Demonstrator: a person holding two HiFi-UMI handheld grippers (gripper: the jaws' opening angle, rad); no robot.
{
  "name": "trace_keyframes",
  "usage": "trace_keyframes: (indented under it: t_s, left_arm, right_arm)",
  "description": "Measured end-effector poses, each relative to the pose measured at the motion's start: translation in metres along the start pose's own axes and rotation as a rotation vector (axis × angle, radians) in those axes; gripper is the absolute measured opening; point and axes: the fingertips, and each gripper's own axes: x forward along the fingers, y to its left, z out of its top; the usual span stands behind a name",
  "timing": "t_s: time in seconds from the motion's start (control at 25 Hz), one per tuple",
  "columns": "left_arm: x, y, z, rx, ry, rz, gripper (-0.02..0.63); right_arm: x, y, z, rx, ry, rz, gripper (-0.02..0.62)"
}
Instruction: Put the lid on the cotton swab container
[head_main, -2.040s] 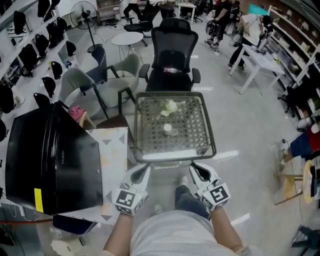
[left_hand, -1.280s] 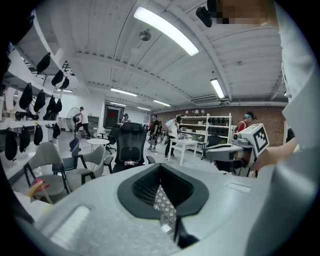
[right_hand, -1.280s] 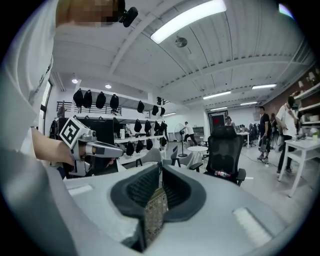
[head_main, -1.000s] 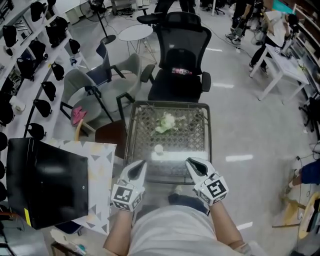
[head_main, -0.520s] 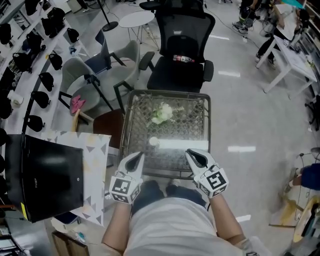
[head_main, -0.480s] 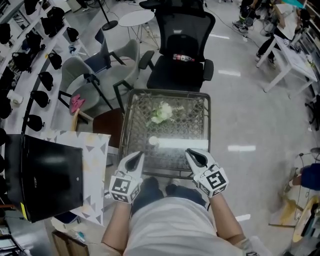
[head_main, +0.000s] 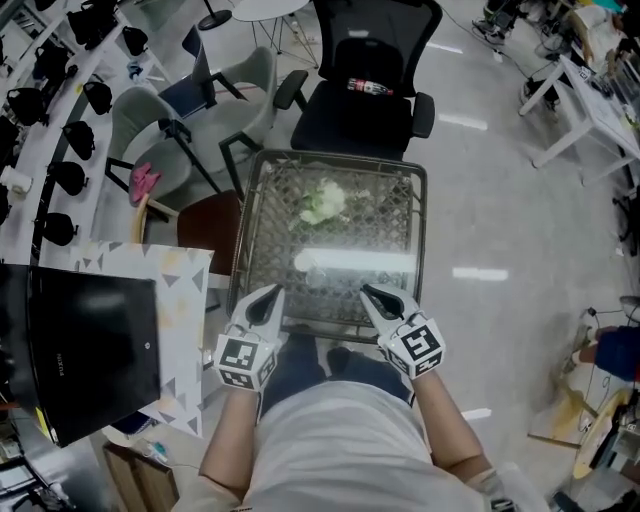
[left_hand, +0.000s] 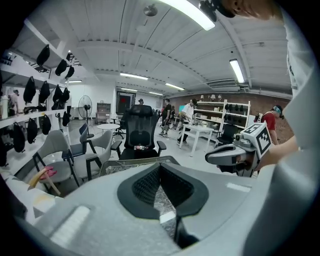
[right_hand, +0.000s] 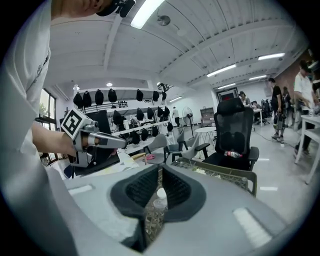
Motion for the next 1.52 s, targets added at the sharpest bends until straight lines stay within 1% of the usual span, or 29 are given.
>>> trace_keyframes:
  t_s: [0.2, 0.4, 0.48, 0.64, 0.84, 1.08, 1.28, 1.52]
  left_arm:
    - [0.007, 0.022, -0.016, -0.029, 0.037, 0.009, 0.009]
    - [0.012, 0.042, -0.037, -0.052, 0.094, -0.006, 0.009]
    - [0.016, 0.051, -0.047, -0.054, 0.122, -0.019, 0.009]
    - [0.025, 0.063, -0.064, -0.045, 0.172, -0.058, 0.009]
    - [0.033, 0.080, -0.080, -0.027, 0.230, -0.104, 0.009]
    - [0.045, 0.107, -0.101, -0.030, 0.276, -0.128, 0.009]
    - [0.054, 0.118, -0.114, -0.018, 0.312, -0.163, 0.009]
    - [0.058, 0.123, -0.130, -0.015, 0.339, -0.193, 0.009]
  right_arm:
    - [0.029, 0.000, -0.024, 0.005, 0.065, 0.020, 0.028]
    - [0.061, 0.003, -0.054, 0.018, 0.147, 0.030, 0.028]
    - [0.074, 0.004, -0.070, 0.020, 0.182, 0.033, 0.028]
    - [0.095, 0.005, -0.106, -0.010, 0.269, 0.032, 0.028]
    - [0.118, 0.003, -0.150, 0.040, 0.355, 0.025, 0.028]
    - [0.144, 0.001, -0.201, 0.068, 0.450, 0.017, 0.028]
    - [0.158, 0.001, -0.224, 0.101, 0.491, 0.009, 0.028]
    - [0.172, 0.000, -0.230, 0.128, 0.491, 0.008, 0.028]
